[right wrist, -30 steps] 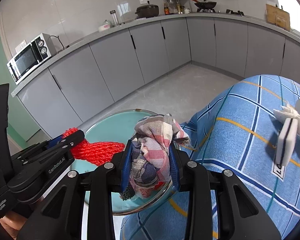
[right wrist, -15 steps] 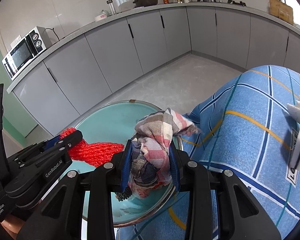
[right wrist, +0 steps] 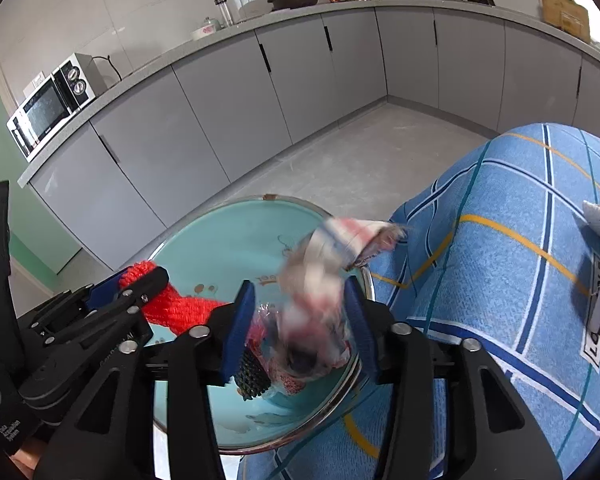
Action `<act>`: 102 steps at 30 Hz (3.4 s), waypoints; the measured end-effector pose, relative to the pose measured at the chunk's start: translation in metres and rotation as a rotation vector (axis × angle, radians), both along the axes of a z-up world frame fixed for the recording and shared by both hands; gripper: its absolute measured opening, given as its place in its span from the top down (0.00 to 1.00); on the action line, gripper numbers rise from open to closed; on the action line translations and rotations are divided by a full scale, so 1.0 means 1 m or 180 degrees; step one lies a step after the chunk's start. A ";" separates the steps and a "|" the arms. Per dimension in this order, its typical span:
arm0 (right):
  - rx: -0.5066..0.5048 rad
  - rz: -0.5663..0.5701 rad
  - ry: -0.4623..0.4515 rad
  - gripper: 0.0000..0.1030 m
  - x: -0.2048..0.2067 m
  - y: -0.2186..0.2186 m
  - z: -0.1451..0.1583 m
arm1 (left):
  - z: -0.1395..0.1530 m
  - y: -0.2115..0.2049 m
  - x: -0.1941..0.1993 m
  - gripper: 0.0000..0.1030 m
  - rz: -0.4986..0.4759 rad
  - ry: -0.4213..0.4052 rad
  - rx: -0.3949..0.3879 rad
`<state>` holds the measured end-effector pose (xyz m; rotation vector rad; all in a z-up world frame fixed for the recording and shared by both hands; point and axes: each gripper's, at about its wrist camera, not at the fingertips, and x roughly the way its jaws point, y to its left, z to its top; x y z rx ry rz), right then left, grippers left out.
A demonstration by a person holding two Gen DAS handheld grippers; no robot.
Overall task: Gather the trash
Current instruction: 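Open both tools to drop the cloth and mesh sleeve into the bucket, then move both open tools back over the table, then grasp the clear printed bag with the right tool while the left tool grasps the white sponge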
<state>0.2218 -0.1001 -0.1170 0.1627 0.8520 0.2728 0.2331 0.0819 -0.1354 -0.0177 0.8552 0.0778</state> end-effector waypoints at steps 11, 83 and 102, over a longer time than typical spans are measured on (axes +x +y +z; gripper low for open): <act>0.0043 -0.0092 -0.0183 0.41 -0.022 -0.015 0.023 | 0.021 -0.001 -0.023 0.21 0.0164 -0.0175 0.0063; 0.0054 -0.1648 -0.0203 0.31 -0.145 -0.297 0.018 | 0.034 -0.261 -0.083 0.08 -0.1550 -0.0310 -0.0020; 0.0200 -0.1367 0.0194 0.59 -0.094 -0.300 -0.014 | 0.008 -0.306 -0.014 0.51 -0.1861 -0.0041 -0.0271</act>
